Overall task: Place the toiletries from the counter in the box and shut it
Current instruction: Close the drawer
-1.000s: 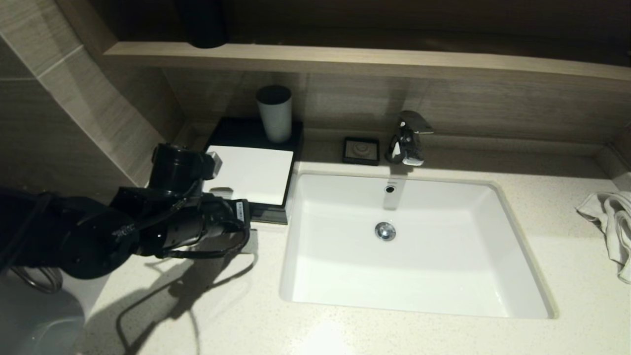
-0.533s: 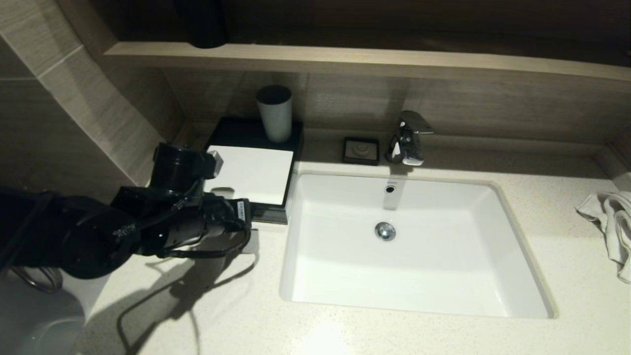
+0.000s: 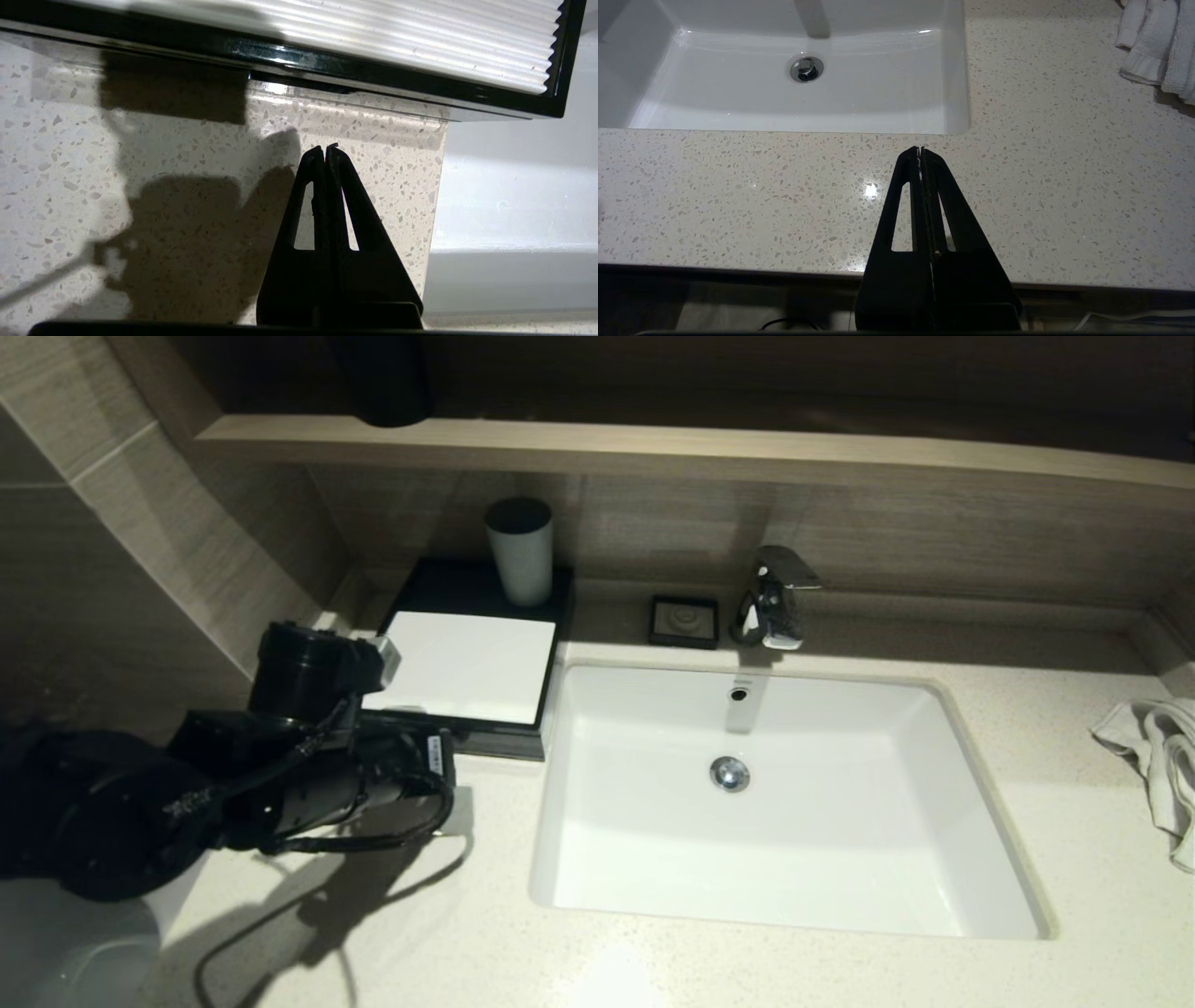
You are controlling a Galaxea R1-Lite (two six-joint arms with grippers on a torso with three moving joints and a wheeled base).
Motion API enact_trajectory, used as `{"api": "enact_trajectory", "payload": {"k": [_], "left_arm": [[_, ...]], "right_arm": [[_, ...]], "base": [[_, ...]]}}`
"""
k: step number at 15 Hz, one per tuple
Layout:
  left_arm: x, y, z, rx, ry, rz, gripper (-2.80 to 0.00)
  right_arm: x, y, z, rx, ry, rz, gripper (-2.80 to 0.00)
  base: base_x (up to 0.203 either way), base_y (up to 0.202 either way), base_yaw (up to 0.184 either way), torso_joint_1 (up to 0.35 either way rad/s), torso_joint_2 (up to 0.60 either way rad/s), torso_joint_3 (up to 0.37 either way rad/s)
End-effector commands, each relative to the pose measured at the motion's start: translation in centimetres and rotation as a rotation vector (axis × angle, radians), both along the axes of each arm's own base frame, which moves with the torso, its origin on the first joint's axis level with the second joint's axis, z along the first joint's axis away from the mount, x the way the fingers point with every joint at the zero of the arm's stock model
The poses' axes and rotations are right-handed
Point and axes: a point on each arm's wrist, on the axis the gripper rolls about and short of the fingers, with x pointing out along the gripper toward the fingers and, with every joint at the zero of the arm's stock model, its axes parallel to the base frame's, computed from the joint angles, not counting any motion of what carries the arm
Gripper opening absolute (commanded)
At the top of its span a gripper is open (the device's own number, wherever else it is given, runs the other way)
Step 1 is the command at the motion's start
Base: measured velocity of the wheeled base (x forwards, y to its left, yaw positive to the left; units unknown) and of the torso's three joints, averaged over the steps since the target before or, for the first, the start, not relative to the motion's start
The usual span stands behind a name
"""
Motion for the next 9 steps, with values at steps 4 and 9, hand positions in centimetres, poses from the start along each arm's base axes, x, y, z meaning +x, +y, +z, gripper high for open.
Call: {"api": "enact_trajectory", "payload": {"k": [4,9], "left_arm": [[-2.1,1.0,1.9,-0.023,-0.058,-0.002,-2.8],[-5.8,3.0,4.4,-0.019,-0.147,-0.011,-2.8]], "right_arm": [[0.0,0.0,0.0,0.0,0.002,0.0,-2.8],[0.0,0.0,0.0,0.0,0.001,0.0,-2.8]], "base": [[0.0,0.0,0.0,0.0,0.0,0.0],[0.0,0.0,0.0,0.0,0.0,0.0]]}}
